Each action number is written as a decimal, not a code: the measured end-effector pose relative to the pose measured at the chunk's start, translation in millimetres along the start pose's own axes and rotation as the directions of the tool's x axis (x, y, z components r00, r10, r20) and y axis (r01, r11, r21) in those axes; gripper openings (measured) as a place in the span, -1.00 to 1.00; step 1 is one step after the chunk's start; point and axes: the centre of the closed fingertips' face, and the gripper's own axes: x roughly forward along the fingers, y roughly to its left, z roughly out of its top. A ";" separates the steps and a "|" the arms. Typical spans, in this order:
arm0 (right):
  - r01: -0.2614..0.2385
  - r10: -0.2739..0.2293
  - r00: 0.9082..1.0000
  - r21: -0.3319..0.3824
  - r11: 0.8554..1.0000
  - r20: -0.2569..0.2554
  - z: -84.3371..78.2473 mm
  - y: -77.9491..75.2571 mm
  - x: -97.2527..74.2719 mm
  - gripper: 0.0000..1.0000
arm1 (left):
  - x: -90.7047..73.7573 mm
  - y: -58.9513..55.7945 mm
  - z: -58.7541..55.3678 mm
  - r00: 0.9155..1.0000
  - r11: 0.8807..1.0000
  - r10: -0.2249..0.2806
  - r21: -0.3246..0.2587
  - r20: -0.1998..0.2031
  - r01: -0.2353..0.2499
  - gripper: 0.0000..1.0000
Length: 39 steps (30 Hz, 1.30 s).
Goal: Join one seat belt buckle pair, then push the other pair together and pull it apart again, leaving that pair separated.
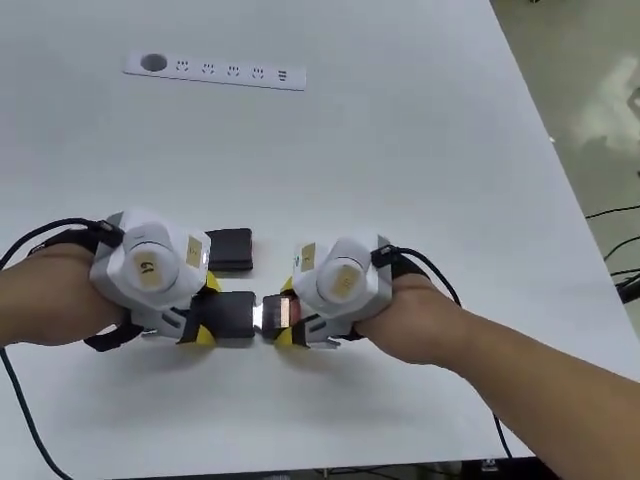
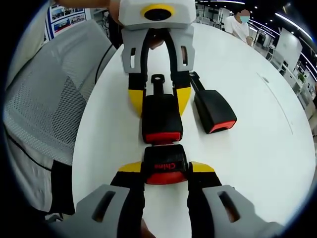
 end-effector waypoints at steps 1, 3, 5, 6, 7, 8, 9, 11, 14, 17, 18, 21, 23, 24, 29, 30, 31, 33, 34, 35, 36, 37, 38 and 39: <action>0.007 -0.007 1.000 0.011 1.000 -0.002 -1.0 -0.8 1.0 -0.40 | 0.8 0.5 -0.8 1.000 1.000 0.002 0.000 -0.003 -0.002 -0.37; 0.006 -0.006 1.000 0.003 1.000 -0.004 0.9 0.3 -1.0 -0.39 | 1.2 0.5 -0.7 1.000 1.000 0.002 0.000 -0.006 -0.002 -0.37; 0.003 -0.003 1.000 0.015 1.000 -0.002 2.5 2.7 -2.3 -0.39 | 1.6 0.4 -1.2 1.000 1.000 0.002 0.002 -0.007 -0.002 -0.37; 0.004 -0.004 1.000 0.012 1.000 -0.003 1.7 1.8 -1.9 -0.39 | 1.6 0.3 -0.9 1.000 1.000 0.003 0.001 -0.009 -0.003 -0.37; 0.002 -0.002 1.000 0.012 1.000 -0.004 1.8 2.1 -2.0 -0.39 | 1.7 0.1 -0.6 1.000 1.000 0.004 0.000 -0.011 -0.004 -0.37; -0.001 0.001 1.000 0.012 1.000 -0.003 2.2 2.1 -2.3 -0.39 | 1.6 0.1 -0.6 1.000 1.000 0.005 -0.001 -0.012 -0.005 -0.37; 0.000 0.000 1.000 0.008 1.000 0.000 3.0 2.3 -3.3 -0.39 | 1.6 0.2 -0.7 1.000 1.000 0.006 -0.004 -0.014 -0.006 -0.37; -0.009 0.009 1.000 0.004 1.000 0.000 1.7 4.2 -4.7 -0.39 | 1.5 -0.3 -0.5 1.000 1.000 0.006 -0.008 -0.013 -0.006 -0.37; -0.007 0.007 1.000 -0.003 1.000 0.005 0.7 2.6 -4.3 -0.40 | 1.4 0.4 -1.0 1.000 1.000 0.007 -0.017 -0.004 -0.007 -0.37; -0.006 0.006 1.000 -0.005 1.000 0.005 1.8 3.8 -6.8 -0.40 | 1.4 0.0 -0.3 1.000 1.000 0.005 -0.020 0.002 -0.005 -0.38; -0.005 0.005 1.000 -0.003 1.000 0.003 1.4 3.5 -6.6 -0.40 | 0.9 -0.2 -0.6 1.000 1.000 0.006 -0.021 0.004 -0.006 -0.38; -0.009 0.009 1.000 -0.003 1.000 0.000 -0.7 2.5 -4.2 -0.40 | 1.0 0.5 -1.7 1.000 1.000 0.008 -0.025 0.006 -0.008 -0.38; -0.010 0.010 1.000 -0.006 1.000 -0.002 -0.3 2.9 -5.0 -0.40 | 0.5 0.2 -0.9 1.000 1.000 0.009 -0.026 0.006 -0.009 -0.38; -0.011 0.011 1.000 -0.005 1.000 -0.003 0.0 3.5 -5.8 -0.40 | 0.3 0.2 -0.7 1.000 1.000 0.009 -0.027 0.006 -0.009 -0.38; -0.011 0.011 1.000 0.002 1.000 -0.005 -1.9 2.4 -4.4 -0.39 | -0.5 -0.6 0.5 1.000 1.000 0.008 -0.030 0.007 -0.008 -0.38; -0.011 0.011 1.000 0.003 1.000 -0.005 -2.0 2.2 -4.5 -0.39 | -0.8 -0.7 0.3 1.000 0.999 0.008 -0.032 0.008 -0.008 -0.38; -0.011 0.011 1.000 0.004 1.000 -0.006 -1.3 2.7 -5.2 -0.39 | -0.8 -0.7 0.2 1.000 0.999 0.008 -0.031 0.008 -0.008 -0.38; -0.010 0.010 1.000 0.010 1.000 -0.007 -0.5 3.2 -5.8 -0.39 | -1.0 0.3 -0.7 1.000 0.999 0.010 -0.034 0.006 -0.009 -0.38; -0.007 0.007 1.000 0.013 1.000 -0.009 -1.0 2.7 -4.6 -0.38 | -1.0 0.3 -0.6 1.000 0.999 0.010 -0.033 0.005 -0.010 -0.38; -0.006 0.006 1.000 0.017 1.000 -0.009 -1.3 2.6 -4.1 -0.38 | -1.0 0.3 -0.5 1.000 0.999 0.010 -0.033 0.003 -0.010 -0.38; -0.007 0.007 1.000 0.023 1.000 -0.008 -1.5 2.4 -3.8 -0.37 | -0.9 -0.2 0.1 1.000 0.999 0.011 -0.035 0.001 -0.011 -0.37; -0.009 0.009 1.000 0.023 1.000 -0.005 -0.8 2.8 -4.0 -0.37 | -0.9 -0.5 0.4 1.000 0.999 0.011 -0.041 0.000 -0.011 -0.37; -0.010 0.010 1.000 0.024 1.000 -0.003 -0.5 2.9 -4.0 -0.36 | -1.2 -1.2 2.0 1.000 0.999 0.011 -0.038 -0.001 -0.011 -0.37; -0.012 0.012 1.000 0.019 1.000 -0.002 0.1 3.4 -4.9 -0.36 | -1.1 -1.4 2.6 1.000 0.999 0.012 -0.043 -0.003 -0.012 -0.36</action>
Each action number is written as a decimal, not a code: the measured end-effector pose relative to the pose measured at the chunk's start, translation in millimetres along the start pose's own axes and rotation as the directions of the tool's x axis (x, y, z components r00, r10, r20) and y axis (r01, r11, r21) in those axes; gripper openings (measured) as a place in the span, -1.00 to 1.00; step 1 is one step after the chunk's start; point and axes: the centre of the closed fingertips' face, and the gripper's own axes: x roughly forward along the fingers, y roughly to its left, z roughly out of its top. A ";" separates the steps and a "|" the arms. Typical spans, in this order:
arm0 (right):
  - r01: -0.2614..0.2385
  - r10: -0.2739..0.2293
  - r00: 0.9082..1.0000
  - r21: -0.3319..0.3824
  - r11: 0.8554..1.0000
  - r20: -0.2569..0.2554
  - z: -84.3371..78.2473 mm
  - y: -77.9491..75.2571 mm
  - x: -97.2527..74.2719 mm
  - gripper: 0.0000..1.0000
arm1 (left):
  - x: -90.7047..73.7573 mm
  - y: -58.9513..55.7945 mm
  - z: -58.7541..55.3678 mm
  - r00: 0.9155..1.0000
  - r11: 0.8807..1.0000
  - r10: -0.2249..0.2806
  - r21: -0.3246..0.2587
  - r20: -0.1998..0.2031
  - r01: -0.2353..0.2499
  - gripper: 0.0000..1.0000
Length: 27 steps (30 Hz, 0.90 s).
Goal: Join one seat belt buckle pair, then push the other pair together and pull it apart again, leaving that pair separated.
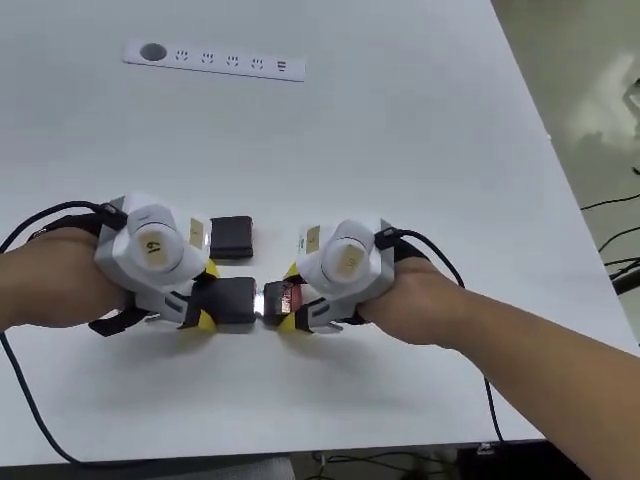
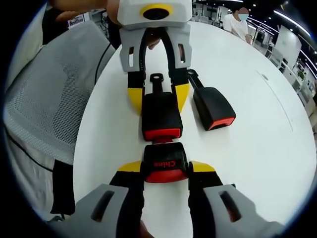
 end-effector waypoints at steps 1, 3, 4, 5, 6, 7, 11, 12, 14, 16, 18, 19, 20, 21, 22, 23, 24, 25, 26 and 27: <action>0.000 0.000 1.000 -0.001 1.000 0.000 0.2 0.3 -0.6 -0.36 | 0.0 0.1 -0.4 1.000 1.000 0.000 -0.005 -0.002 0.000 -0.36; 0.005 -0.005 1.000 -0.012 1.000 -0.002 -1.6 -1.6 1.2 -0.35 | 0.5 0.5 -0.5 1.000 1.000 0.000 -0.012 -0.006 0.000 -0.35; 0.005 -0.005 1.000 -0.012 1.000 -0.002 -1.3 -0.8 0.6 -0.35 | 1.1 0.5 -0.2 1.000 1.000 0.003 -0.011 -0.011 -0.003 -0.34; 0.006 -0.006 1.000 -0.010 1.000 -0.002 -0.9 -0.1 -0.7 -0.34 | 1.3 1.4 -1.2 1.000 1.000 0.006 -0.013 -0.014 -0.006 -0.34; 0.006 -0.006 1.000 -0.011 1.000 -0.001 -1.1 -0.2 -0.7 -0.34 | 1.2 1.8 -1.6 1.000 1.000 0.007 -0.014 -0.014 -0.007 -0.33; 0.006 -0.006 1.000 -0.012 1.000 -0.001 -1.2 -0.8 -0.3 -0.34 | 1.3 2.4 -1.8 1.000 1.000 0.008 -0.015 -0.010 -0.008 -0.33; 0.014 -0.014 1.000 -0.015 1.000 0.003 0.8 -2.1 -2.1 -0.32 | 0.6 3.7 -2.6 1.000 1.000 0.011 -0.021 -0.005 -0.011 -0.32; 0.017 -0.017 1.000 -0.017 1.000 0.004 1.7 -1.2 -4.5 -0.33 | 0.4 3.4 -2.8 1.000 1.000 0.011 -0.025 -0.007 -0.012 -0.32; 0.022 -0.022 1.000 -0.014 1.000 0.009 3.5 -0.3 -8.4 -0.33 | -1.5 3.4 -5.2 1.000 1.000 0.015 -0.014 -0.024 -0.015 -0.32; 0.023 -0.023 0.999 -0.003 1.000 0.025 5.7 -0.8 -12.6 -0.34 | -5.5 2.4 -4.0 0.999 1.000 0.021 -0.012 -0.025 -0.021 -0.32; 0.028 -0.028 0.999 0.001 1.000 0.031 6.0 -2.1 -16.9 -0.36 | -11.0 4.0 2.1 0.999 0.999 0.033 -0.030 0.007 -0.033 -0.31; 0.031 -0.031 0.999 0.002 1.000 0.032 6.1 -2.5 -19.0 -0.36 | -13.2 3.4 4.7 0.999 0.999 0.033 -0.035 0.012 -0.033 -0.30; 0.035 -0.035 0.999 0.003 0.999 0.035 8.0 -1.6 -23.5 -0.36 | -16.2 3.3 7.8 0.999 0.999 0.035 -0.040 0.021 -0.034 -0.30; 0.039 -0.039 0.999 0.004 0.999 0.038 8.8 -1.9 -27.3 -0.35 | -18.1 5.3 9.0 0.999 0.998 0.039 -0.044 0.025 -0.038 -0.28; 0.040 -0.040 0.998 0.005 0.999 0.038 8.4 -2.8 -28.0 -0.35 | -20.6 7.6 11.9 0.998 0.998 0.045 -0.046 0.036 -0.044 -0.26; 0.043 -0.043 0.998 0.004 0.999 0.040 7.9 -4.2 -30.0 -0.35 | -24.1 6.9 16.9 0.998 0.998 0.049 -0.046 0.041 -0.048 -0.23; 0.052 -0.052 0.998 0.007 0.999 0.043 7.5 -8.1 -33.2 -0.34 | -26.9 8.8 21.7 0.997 0.997 0.057 -0.054 0.053 -0.054 -0.21; 0.059 -0.059 0.997 0.008 0.998 0.043 7.0 -10.5 -35.6 -0.33 | -27.9 13.3 22.4 0.996 0.997 0.062 -0.054 0.059 -0.058 -0.22; 0.063 -0.063 0.997 0.007 0.998 0.044 6.6 -12.6 -37.5 -0.34 | -29.0 15.5 24.0 0.996 0.997 0.066 -0.053 0.065 -0.062 -0.22; 0.070 -0.071 0.997 0.013 0.997 0.044 5.5 -16.7 -40.8 -0.35 | -32.9 15.9 30.1 0.995 0.996 0.071 -0.055 0.069 -0.068 -0.22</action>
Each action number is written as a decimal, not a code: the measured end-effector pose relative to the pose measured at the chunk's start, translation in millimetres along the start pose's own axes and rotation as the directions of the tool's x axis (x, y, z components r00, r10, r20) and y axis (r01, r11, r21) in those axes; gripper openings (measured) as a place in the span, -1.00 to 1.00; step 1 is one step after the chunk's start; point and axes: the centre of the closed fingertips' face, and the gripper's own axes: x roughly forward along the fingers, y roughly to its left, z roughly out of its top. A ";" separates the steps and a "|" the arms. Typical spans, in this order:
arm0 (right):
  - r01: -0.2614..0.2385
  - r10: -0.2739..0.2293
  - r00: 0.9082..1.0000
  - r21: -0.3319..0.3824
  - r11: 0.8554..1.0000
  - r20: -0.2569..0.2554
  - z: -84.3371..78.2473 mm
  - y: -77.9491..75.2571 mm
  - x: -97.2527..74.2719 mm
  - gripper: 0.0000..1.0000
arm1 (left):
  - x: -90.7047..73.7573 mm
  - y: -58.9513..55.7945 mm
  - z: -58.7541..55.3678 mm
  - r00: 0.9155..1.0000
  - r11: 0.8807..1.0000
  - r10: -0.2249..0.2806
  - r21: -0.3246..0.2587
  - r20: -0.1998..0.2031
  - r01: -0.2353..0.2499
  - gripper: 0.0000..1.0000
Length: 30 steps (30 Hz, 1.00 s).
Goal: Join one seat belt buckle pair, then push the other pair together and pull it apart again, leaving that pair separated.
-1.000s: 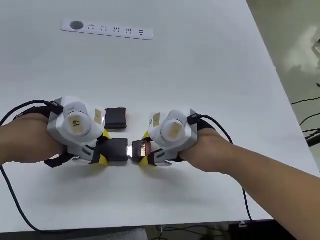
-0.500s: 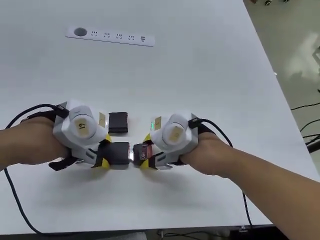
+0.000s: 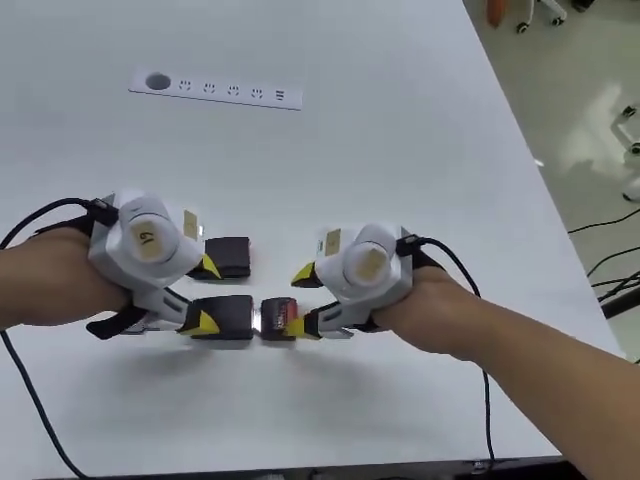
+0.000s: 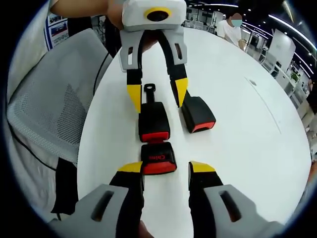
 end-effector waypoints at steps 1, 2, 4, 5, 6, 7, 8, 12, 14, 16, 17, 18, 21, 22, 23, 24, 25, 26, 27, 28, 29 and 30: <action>0.005 -0.005 1.000 0.002 1.000 0.001 -1.2 -3.3 -1.5 -0.35 | -1.0 1.9 2.3 1.000 1.000 0.004 -0.004 0.004 -0.004 -0.22; 0.012 -0.012 1.000 0.007 1.000 0.000 -2.8 -7.7 -4.0 -0.35 | 0.4 5.2 2.3 1.000 1.000 0.007 -0.010 0.009 -0.007 -0.22; 0.025 -0.025 1.000 0.009 1.000 -0.003 -6.5 -15.9 -7.2 -0.36 | 2.8 14.0 1.0 1.000 1.000 0.016 -0.008 0.014 -0.015 -0.22; 0.031 -0.031 1.000 0.012 0.999 -0.005 -9.0 -19.3 -9.0 -0.36 | 2.8 20.2 0.3 1.000 1.000 0.028 -0.005 0.010 -0.028 -0.22; 0.034 -0.033 0.999 0.014 0.999 -0.006 -10.9 -21.9 -10.2 -0.35 | 3.1 21.2 1.9 0.999 0.999 0.033 -0.004 0.009 -0.033 -0.21; 0.039 -0.039 0.999 0.015 0.999 -0.011 -13.4 -24.4 -12.7 -0.36 | 3.0 25.5 2.0 0.999 0.999 0.039 -0.008 0.008 -0.039 -0.21; 0.044 -0.044 0.999 0.014 0.999 -0.015 -16.0 -27.3 -14.3 -0.36 | 2.4 28.9 2.3 0.999 0.999 0.042 -0.009 0.006 -0.042 -0.20; 0.066 -0.065 0.997 0.022 0.998 -0.038 -34.2 -44.3 -20.0 -0.35 | 2.7 43.3 -0.6 0.999 0.999 0.049 -0.007 -0.005 -0.049 -0.19; 0.072 -0.071 0.996 0.027 0.997 -0.058 -46.3 -51.7 -21.5 -0.34 | 4.6 50.8 -3.8 0.999 0.999 0.050 -0.008 -0.011 -0.051 -0.19; 0.075 -0.072 0.995 0.031 0.997 -0.073 -55.0 -55.9 -25.5 -0.34 | 5.6 57.6 -6.2 0.998 0.999 0.053 -0.007 -0.018 -0.053 -0.19; 0.075 -0.073 0.994 0.034 0.997 -0.079 -58.3 -57.7 -26.2 -0.34 | 6.5 59.7 -7.2 0.998 0.999 0.052 -0.008 -0.021 -0.052 -0.20; 0.075 -0.072 0.994 0.033 0.997 -0.087 -62.8 -60.1 -26.5 -0.33 | 7.1 62.1 -8.3 0.998 0.999 0.052 -0.006 -0.026 -0.052 -0.20; 0.071 -0.068 0.993 0.031 0.997 -0.099 -70.8 -64.5 -25.3 -0.31 | 11.7 68.5 -12.9 0.998 0.999 0.050 -0.005 -0.038 -0.051 -0.21; 0.070 -0.066 0.992 0.028 0.997 -0.107 -74.7 -66.1 -25.1 -0.31 | 14.2 74.0 -18.3 0.998 0.999 0.050 -0.003 -0.041 -0.050 -0.21; 0.069 -0.065 0.992 0.025 0.997 -0.112 -76.4 -66.8 -24.7 -0.31 | 15.9 76.4 -19.8 0.998 0.999 0.049 -0.003 -0.046 -0.049 -0.20; 0.066 -0.063 0.991 0.027 0.997 -0.114 -78.5 -68.1 -24.1 -0.31 | 16.3 77.0 -19.8 0.998 0.999 0.046 -0.004 -0.047 -0.047 -0.20; 0.064 -0.060 0.992 0.027 0.998 -0.115 -78.9 -68.4 -24.2 -0.31 | 17.7 77.5 -20.2 0.998 0.999 0.042 -0.005 -0.050 -0.042 -0.21; 0.059 -0.055 0.991 0.026 0.998 -0.121 -81.3 -68.9 -22.7 -0.30 | 19.1 77.7 -20.8 0.998 0.999 0.036 -0.005 -0.052 -0.036 -0.21; 0.056 -0.052 0.991 0.026 0.998 -0.125 -81.7 -68.4 -22.7 -0.30 | 21.8 77.0 -21.7 0.998 1.000 0.023 -0.003 -0.056 -0.023 -0.22; 0.052 -0.049 0.990 0.025 0.998 -0.129 -83.5 -68.6 -21.5 -0.30 | 19.6 74.9 -19.2 0.998 1.000 0.016 0.003 -0.059 -0.016 -0.22; 0.044 -0.041 0.990 0.023 0.999 -0.137 -90.6 -71.9 -15.0 -0.31 | 20.9 73.9 -19.8 0.998 1.000 0.007 0.004 -0.066 -0.007 -0.23; 0.038 -0.034 0.989 0.024 0.999 -0.141 -93.4 -72.3 -12.5 -0.31 | 22.6 73.4 -21.5 0.997 1.000 0.001 0.009 -0.071 0.000 -0.23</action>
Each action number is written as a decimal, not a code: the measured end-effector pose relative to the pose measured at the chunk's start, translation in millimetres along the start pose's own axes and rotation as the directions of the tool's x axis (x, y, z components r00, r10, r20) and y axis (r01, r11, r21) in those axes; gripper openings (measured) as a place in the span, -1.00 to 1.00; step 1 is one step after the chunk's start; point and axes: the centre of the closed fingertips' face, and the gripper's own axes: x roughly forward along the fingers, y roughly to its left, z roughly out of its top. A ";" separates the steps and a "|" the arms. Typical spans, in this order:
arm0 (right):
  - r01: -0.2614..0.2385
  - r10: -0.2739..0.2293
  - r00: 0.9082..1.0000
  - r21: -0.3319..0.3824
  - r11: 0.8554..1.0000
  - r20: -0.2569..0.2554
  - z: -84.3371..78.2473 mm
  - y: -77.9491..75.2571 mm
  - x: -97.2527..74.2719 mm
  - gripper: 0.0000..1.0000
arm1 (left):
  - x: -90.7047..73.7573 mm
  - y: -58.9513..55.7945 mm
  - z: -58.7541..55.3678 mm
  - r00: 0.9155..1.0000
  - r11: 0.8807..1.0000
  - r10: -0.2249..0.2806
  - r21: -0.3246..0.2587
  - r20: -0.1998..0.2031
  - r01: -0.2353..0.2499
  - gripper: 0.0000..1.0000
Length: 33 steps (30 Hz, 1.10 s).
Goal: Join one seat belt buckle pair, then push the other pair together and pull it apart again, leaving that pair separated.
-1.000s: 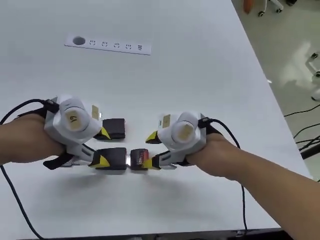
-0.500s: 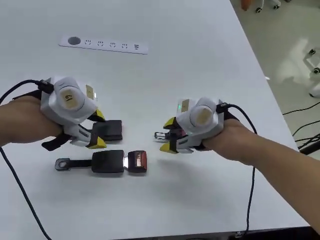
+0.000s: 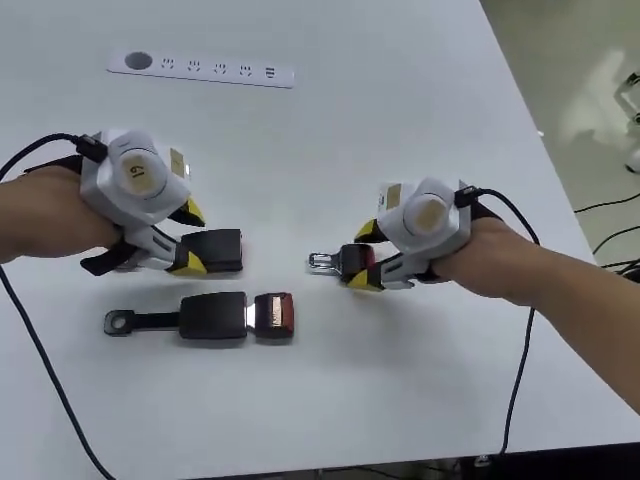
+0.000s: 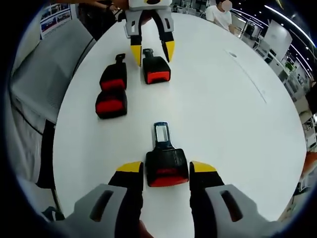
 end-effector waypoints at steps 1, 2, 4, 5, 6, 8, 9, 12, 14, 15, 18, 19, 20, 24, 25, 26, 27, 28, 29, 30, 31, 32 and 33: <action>-0.002 0.002 1.000 -0.002 1.000 -0.002 3.0 2.0 -2.5 -0.31 | 1.7 -0.7 -1.4 1.000 1.000 -0.011 0.010 -0.004 0.011 -0.24; -0.003 0.003 1.000 -0.004 1.000 -0.002 3.1 1.5 -2.2 -0.32 | 3.3 -1.0 -3.5 1.000 1.000 -0.020 0.006 -0.006 0.020 -0.25; -0.018 0.018 1.000 0.000 1.000 0.007 6.3 3.0 -3.5 -0.32 | 4.6 -3.8 -4.3 0.999 0.999 -0.038 -0.001 -0.012 0.038 -0.28; -0.021 0.021 1.000 -0.002 1.000 0.006 3.7 1.0 -0.8 -0.32 | 5.2 -3.9 -4.7 0.999 0.999 -0.039 0.004 -0.014 0.039 -0.28; -0.026 0.026 1.000 -0.004 1.000 0.010 4.1 1.1 -0.9 -0.32 | 5.9 -4.2 -6.1 0.999 0.999 -0.041 0.005 -0.018 0.041 -0.29; -0.035 0.035 0.999 -0.004 0.999 0.013 5.5 2.8 -2.7 -0.33 | 6.8 -3.1 -7.3 0.999 0.999 -0.040 0.007 -0.019 0.041 -0.31; -0.038 0.038 0.999 -0.004 0.999 0.014 4.5 2.0 -0.8 -0.33 | 7.1 -2.1 -7.4 0.999 0.999 -0.039 0.005 -0.018 0.039 -0.33; -0.046 0.046 0.999 -0.002 0.999 0.017 2.9 0.7 0.8 -0.33 | 7.9 -3.2 -8.2 0.999 0.999 -0.041 0.006 -0.020 0.042 -0.33; -0.051 0.051 0.999 -0.004 0.999 0.017 2.9 0.9 2.1 -0.33 | 8.8 -3.9 -9.5 0.999 0.999 -0.039 0.023 -0.028 0.039 -0.33; -0.054 0.054 0.998 -0.003 0.999 0.017 4.0 1.9 0.3 -0.33 | 8.6 -3.6 -9.2 0.999 0.999 -0.041 0.023 -0.027 0.042 -0.33; -0.059 0.059 0.998 -0.007 0.998 0.016 3.6 0.3 1.8 -0.33 | 8.7 -2.7 -10.1 0.999 0.999 -0.046 0.024 -0.028 0.047 -0.33; -0.062 0.062 0.998 -0.008 0.998 0.015 5.2 2.1 0.8 -0.33 | 8.8 -2.5 -10.2 0.998 0.998 -0.047 0.027 -0.030 0.048 -0.33; -0.063 0.063 0.998 -0.008 0.998 0.014 5.6 2.5 0.6 -0.33 | 9.0 -2.8 -10.1 0.998 0.998 -0.047 0.031 -0.031 0.048 -0.33; -0.064 0.064 0.998 -0.014 0.998 0.009 6.7 3.2 -0.4 -0.34 | 9.9 -1.7 -11.2 0.998 0.998 -0.048 0.038 -0.039 0.049 -0.33; -0.062 0.062 0.998 -0.017 0.998 0.008 6.4 3.0 0.1 -0.34 | 10.0 -1.7 -11.2 0.998 0.998 -0.048 0.038 -0.041 0.049 -0.33; -0.059 0.059 0.998 -0.019 0.998 0.005 7.0 3.3 0.3 -0.34 | 9.7 -2.6 -9.9 0.998 0.998 -0.047 0.040 -0.043 0.048 -0.33; -0.058 0.058 0.998 -0.021 0.998 0.004 6.8 2.5 0.7 -0.34 | 9.7 -2.7 -9.7 0.998 0.998 -0.046 0.040 -0.044 0.048 -0.33; -0.058 0.058 0.998 -0.022 0.998 0.004 8.2 2.9 1.5 -0.34 | 9.1 -2.7 -9.7 0.998 0.998 -0.044 0.044 -0.046 0.046 -0.33; -0.059 0.060 0.998 -0.021 0.998 0.004 10.3 3.5 2.2 -0.34 | 9.0 -2.9 -9.4 0.998 0.998 -0.043 0.050 -0.045 0.046 -0.33; -0.060 0.060 0.998 -0.021 0.998 0.007 13.8 4.2 3.7 -0.34 | 9.3 -2.4 -9.8 0.998 0.998 -0.042 0.050 -0.044 0.045 -0.34; -0.060 0.060 0.998 -0.023 0.998 0.010 16.5 4.4 4.6 -0.34 | 9.4 -2.1 -10.0 0.998 0.998 -0.041 0.047 -0.043 0.043 -0.34; -0.061 0.061 0.998 -0.027 0.998 0.013 20.2 4.9 7.0 -0.34 | 9.4 -1.9 -10.6 0.998 0.998 -0.040 0.045 -0.042 0.042 -0.34; -0.061 0.062 0.998 -0.029 0.998 0.014 22.2 5.1 8.9 -0.34 | 9.1 -1.7 -11.1 0.998 0.998 -0.041 0.043 -0.039 0.043 -0.34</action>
